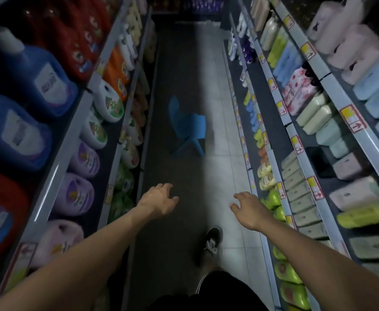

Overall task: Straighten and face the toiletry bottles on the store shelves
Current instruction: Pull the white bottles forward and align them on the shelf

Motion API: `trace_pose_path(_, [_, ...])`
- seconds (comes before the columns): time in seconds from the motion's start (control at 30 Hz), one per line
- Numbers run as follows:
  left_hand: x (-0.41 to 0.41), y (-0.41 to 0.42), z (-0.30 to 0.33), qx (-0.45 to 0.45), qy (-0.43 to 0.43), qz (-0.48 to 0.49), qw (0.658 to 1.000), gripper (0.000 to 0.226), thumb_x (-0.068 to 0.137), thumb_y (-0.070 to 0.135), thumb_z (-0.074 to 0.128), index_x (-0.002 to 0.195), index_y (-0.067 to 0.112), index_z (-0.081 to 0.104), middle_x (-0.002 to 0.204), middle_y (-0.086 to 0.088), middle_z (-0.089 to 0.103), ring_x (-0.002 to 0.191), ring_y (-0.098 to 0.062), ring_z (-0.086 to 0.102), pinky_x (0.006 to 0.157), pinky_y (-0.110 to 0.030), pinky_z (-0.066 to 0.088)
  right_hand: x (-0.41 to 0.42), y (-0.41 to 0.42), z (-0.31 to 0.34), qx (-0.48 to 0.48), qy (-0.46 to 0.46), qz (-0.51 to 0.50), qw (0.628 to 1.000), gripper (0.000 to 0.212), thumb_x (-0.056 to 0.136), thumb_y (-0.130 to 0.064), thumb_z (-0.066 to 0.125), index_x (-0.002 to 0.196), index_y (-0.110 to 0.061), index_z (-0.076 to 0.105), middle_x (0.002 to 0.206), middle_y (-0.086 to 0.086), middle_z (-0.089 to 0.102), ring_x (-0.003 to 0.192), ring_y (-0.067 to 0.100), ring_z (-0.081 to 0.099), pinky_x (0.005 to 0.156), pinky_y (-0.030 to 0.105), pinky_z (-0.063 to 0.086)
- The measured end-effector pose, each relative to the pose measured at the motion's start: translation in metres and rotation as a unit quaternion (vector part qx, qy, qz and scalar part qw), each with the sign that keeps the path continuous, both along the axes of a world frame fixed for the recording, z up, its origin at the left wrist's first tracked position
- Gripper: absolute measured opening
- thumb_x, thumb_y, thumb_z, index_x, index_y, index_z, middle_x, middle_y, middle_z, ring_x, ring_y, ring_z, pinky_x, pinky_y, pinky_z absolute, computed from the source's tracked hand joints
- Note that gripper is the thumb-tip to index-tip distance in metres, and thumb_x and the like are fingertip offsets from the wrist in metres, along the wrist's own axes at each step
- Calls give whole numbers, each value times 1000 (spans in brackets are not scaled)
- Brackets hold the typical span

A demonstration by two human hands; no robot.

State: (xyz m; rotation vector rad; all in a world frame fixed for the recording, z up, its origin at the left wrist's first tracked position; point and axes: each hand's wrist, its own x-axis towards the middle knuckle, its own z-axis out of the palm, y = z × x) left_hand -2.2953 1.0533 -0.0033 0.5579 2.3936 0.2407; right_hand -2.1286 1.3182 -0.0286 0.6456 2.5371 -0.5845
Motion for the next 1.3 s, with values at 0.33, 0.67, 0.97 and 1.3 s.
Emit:
trace_pose_path(0.33, [-120,136,2,-28,24,9,999,69,100,53,52,159,23,32,157,-6,44,142,-27,44,116,-44,41,-124,118,-17,-32,5,-17,999,60,107,-50,39,157,-17,40,161,5,40,147,29,39,119,43,36])
trace_pose_path(0.67, [-202,214,-1,-14,11,10,1000,68,101,52,52,159,22,33,156,-6,44,141,-26,45,115,-44,41,-209,194,-25,-41,-28,-2,999,61,107,-51,38,158,-17,39,163,4,38,148,27,38,120,43,36])
trace_pose_path(0.97, [-327,267,-25,0,-13,4,1000,70,101,52,52,160,22,30,161,-6,38,148,-27,37,120,-43,35,-304,239,-41,-35,-43,-21,998,63,106,-52,38,157,-15,40,161,6,41,148,28,38,119,41,36])
trace_pose_path(1.3, [-490,340,-32,-4,-53,-97,994,71,102,52,47,161,19,28,164,-8,34,150,-29,33,122,-44,31,-425,283,-23,-19,-67,-91,993,60,107,-52,38,156,-17,42,163,5,40,149,27,38,119,42,36])
